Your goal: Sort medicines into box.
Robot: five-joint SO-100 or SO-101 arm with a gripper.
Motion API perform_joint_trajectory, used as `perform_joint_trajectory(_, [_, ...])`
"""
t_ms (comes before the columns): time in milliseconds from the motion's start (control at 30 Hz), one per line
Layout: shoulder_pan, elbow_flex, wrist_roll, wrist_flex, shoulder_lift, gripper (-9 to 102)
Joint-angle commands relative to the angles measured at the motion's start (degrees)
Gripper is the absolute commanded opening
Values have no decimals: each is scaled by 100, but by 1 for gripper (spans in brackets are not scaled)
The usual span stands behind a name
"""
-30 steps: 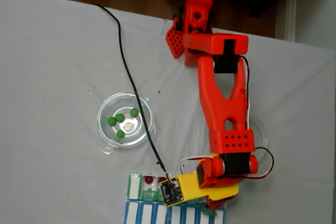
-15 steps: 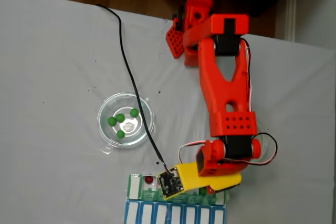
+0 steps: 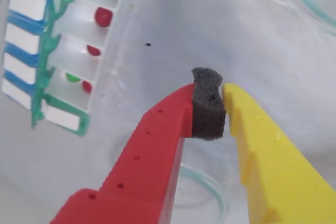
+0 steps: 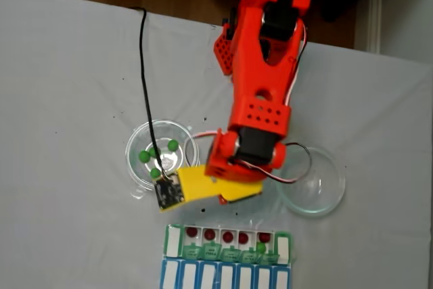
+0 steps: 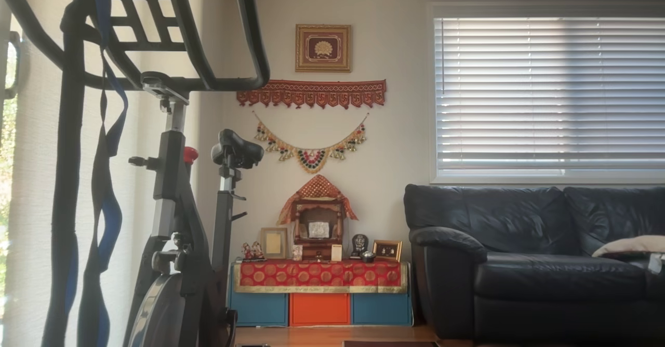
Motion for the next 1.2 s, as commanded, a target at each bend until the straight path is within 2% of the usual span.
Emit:
perform_joint_trajectory(0, [272, 352, -396, -9, 976, 2])
perform_joint_trajectory(233, [932, 466, -1107, 281, 483, 2])
perform_joint_trajectory(633, [2004, 738, -2057, 35, 158, 2])
perform_joint_trajectory(1167, [2391, 1283, -2338, -668, 26, 2])
